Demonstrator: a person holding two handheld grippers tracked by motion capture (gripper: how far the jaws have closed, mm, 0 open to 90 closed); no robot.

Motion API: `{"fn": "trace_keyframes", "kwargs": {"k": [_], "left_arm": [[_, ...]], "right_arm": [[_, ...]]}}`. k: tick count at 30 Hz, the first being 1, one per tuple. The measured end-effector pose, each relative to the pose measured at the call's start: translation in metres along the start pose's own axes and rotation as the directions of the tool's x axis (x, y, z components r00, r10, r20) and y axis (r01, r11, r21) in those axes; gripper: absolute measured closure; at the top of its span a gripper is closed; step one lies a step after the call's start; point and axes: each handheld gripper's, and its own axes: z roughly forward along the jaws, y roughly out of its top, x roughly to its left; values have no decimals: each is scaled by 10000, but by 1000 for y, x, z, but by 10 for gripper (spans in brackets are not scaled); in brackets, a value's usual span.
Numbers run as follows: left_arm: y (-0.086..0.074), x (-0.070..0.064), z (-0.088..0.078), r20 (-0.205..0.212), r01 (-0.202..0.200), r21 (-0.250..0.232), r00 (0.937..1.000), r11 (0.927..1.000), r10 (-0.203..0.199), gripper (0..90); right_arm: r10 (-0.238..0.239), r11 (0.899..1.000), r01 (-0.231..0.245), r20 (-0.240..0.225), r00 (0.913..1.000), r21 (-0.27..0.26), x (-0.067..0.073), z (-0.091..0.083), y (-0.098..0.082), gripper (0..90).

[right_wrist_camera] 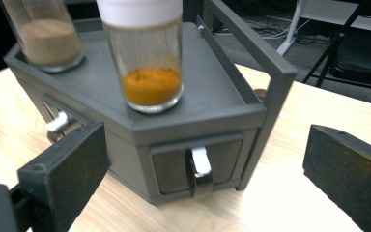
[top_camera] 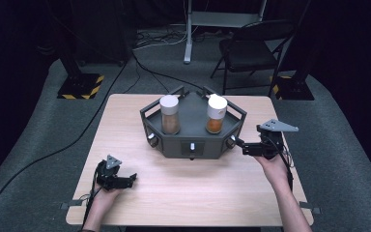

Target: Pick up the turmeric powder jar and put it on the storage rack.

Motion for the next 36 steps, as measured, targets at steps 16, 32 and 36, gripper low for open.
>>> {"fn": "trace_keyframes", "kwargs": {"k": [16,32,36], "left_arm": [[0,-1,0,-14,13,-5,10000,10000,-13,45],[0,-1,0,-21,19,-12,10000,10000,-19,45],[0,-1,0,-26,26,-4,10000,10000,-26,45]], "right_arm": [[493,9987,-496,230,9985,124,-12,-12,-45,15],[537,9981,-552,558,9970,273,-18,-23,-72,18],[690,9969,-709,545,9961,337,-19,-23,-85,19]]}}
